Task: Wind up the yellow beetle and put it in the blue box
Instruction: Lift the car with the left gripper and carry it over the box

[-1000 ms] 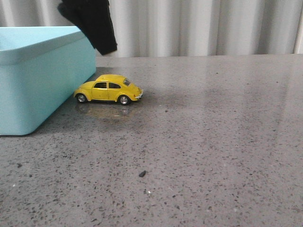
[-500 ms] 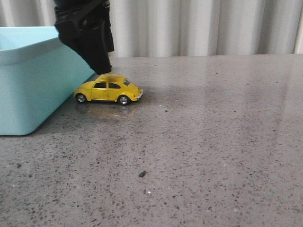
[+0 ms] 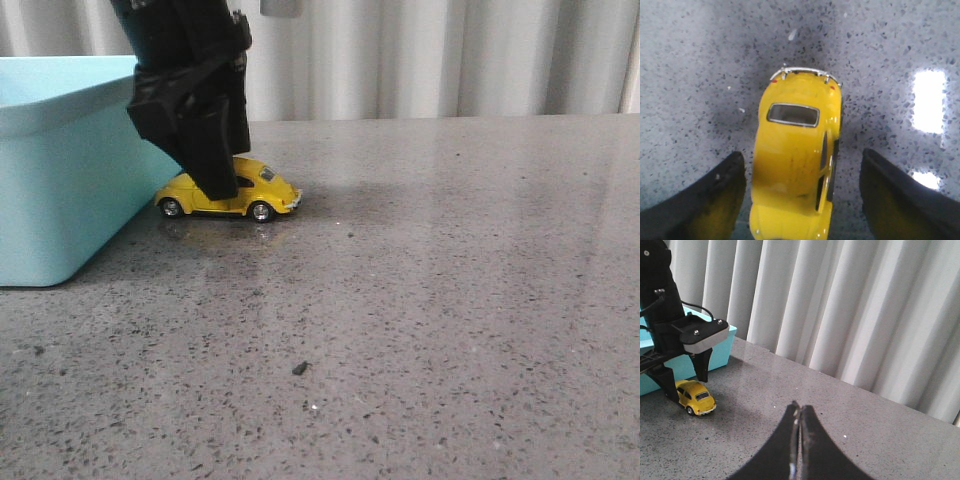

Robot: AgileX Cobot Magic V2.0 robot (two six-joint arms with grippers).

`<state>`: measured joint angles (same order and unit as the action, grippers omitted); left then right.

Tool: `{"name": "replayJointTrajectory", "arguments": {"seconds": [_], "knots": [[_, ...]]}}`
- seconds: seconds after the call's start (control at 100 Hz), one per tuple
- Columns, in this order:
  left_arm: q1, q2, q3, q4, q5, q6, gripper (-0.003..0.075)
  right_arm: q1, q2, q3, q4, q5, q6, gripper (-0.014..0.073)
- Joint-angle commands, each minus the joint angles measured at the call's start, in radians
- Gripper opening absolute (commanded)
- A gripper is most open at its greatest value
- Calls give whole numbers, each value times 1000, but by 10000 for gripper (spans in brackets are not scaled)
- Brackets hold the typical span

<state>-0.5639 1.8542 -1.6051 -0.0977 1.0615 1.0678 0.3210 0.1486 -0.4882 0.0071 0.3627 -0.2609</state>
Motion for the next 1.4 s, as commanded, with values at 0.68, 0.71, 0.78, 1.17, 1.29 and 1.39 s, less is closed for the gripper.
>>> {"name": "replayJointTrajectory", "arguments": {"seconds": [0.68,0.71,0.78,1.17,1.29,1.39], "knots": [[29,-13,-36,-128,-28,0,169,-1,12,-23,-1,-83,-4,-62],[29,-13,-36,-130,-28,0,146,-1,12,-23,-1,-83,-4,-62],[29,-13,-40,-134,-28,0,93,-1,12,-23,-1,-83,-4,-62],[29,-15,-249,-217,24,-11,-15,-1,12,-23,-1,-87,-4,-62],[48,-16,-342,-202,29,-109,-15,-1,12,-23,-1,-93,-4,-62],[77,-16,-414,-152,43,-267,-15,-1,12,-23,-1,-94,-4,-62]]}}
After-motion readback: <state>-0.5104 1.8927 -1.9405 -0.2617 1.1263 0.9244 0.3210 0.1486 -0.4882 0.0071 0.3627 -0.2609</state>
